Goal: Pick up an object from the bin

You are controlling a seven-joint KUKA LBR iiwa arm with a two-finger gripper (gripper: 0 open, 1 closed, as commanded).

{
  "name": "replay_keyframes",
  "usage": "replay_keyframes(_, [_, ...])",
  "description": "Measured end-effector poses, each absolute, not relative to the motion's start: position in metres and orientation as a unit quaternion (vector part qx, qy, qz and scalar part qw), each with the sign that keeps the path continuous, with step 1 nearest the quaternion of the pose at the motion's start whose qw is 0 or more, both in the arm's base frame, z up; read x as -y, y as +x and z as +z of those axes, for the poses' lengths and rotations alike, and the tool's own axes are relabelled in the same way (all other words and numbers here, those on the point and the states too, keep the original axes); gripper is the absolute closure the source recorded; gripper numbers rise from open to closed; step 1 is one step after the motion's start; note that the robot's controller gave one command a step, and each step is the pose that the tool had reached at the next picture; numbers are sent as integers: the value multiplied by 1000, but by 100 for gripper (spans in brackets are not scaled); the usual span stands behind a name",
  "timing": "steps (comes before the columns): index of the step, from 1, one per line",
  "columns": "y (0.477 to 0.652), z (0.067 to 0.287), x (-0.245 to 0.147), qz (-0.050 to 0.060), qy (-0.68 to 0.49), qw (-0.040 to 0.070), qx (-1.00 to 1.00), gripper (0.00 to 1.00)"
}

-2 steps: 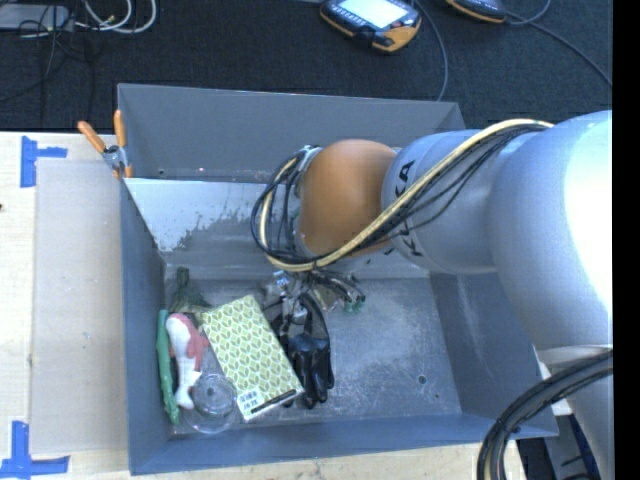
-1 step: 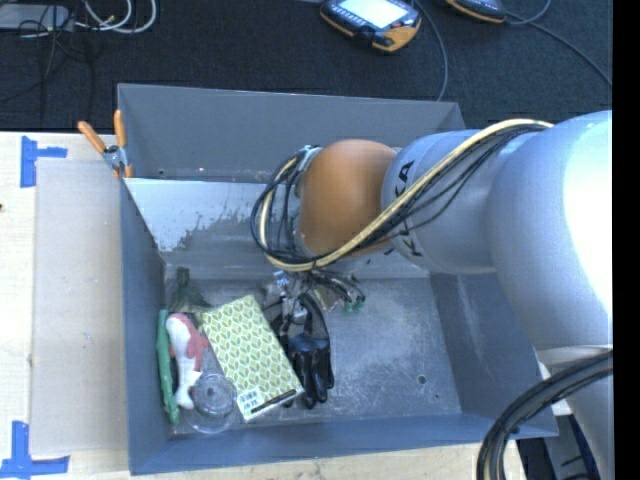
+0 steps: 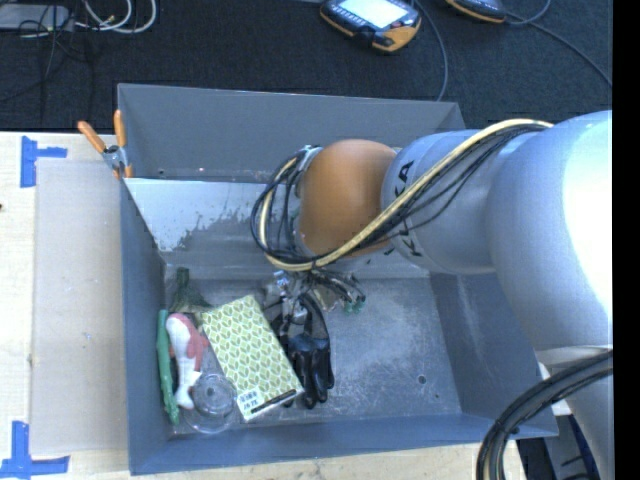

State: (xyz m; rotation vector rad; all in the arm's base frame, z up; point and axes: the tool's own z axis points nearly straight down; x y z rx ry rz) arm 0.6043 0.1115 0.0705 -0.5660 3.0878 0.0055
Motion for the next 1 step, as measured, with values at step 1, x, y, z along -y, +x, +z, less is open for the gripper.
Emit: replay_keyframes(1, [604,70,-111,2,-180,1,-984,100])
